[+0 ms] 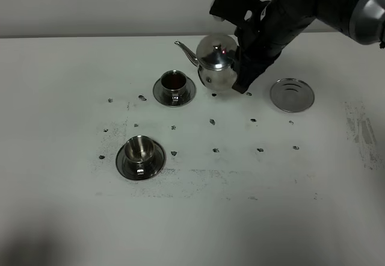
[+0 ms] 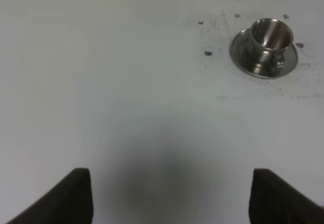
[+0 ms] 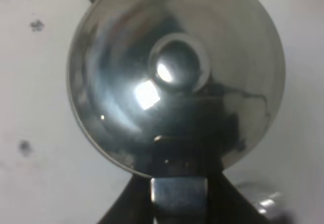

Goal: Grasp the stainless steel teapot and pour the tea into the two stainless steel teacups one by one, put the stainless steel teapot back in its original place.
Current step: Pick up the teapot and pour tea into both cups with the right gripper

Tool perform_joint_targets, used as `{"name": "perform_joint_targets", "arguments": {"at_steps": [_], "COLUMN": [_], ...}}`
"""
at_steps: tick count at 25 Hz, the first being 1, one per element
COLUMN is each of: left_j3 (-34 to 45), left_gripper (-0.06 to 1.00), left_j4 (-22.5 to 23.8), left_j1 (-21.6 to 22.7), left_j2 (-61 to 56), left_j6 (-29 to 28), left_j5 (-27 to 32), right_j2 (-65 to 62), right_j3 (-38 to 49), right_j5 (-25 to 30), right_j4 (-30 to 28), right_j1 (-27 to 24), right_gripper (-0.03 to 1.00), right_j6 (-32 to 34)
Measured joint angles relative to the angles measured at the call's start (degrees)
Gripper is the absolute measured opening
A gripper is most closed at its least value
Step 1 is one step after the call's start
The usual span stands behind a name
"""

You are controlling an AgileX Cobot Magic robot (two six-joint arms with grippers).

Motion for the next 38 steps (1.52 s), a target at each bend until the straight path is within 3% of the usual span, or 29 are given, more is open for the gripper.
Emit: {"name": "perform_joint_targets", "arguments": {"at_steps": [4, 11, 22, 34, 38], "left_j3": [0.0, 0.0, 0.0, 0.0, 0.0], "left_gripper": [0.63, 0.63, 0.63, 0.63, 0.63], "left_j4": [0.0, 0.0, 0.0, 0.0, 0.0], "left_j1": [0.0, 0.0, 0.0, 0.0, 0.0], "left_j2": [0.0, 0.0, 0.0, 0.0, 0.0], "left_j6": [0.0, 0.0, 0.0, 0.0, 0.0], "left_j5": [0.0, 0.0, 0.0, 0.0, 0.0], "right_j2": [-0.9, 0.0, 1.4, 0.5, -5.4], "right_j3": [4.9, 8.2, 15.1, 15.3, 17.4], "right_j5": [-4.2, -9.3, -19.5, -17.4, -16.3], "right_j4": [2.0, 5.1, 5.1, 3.5, 3.0], "right_j1": [-0.1, 0.0, 0.3, 1.2, 3.3], "right_gripper": [0.20, 0.20, 0.20, 0.20, 0.20], "right_j6": [8.4, 15.6, 16.2, 15.9, 11.9]}}
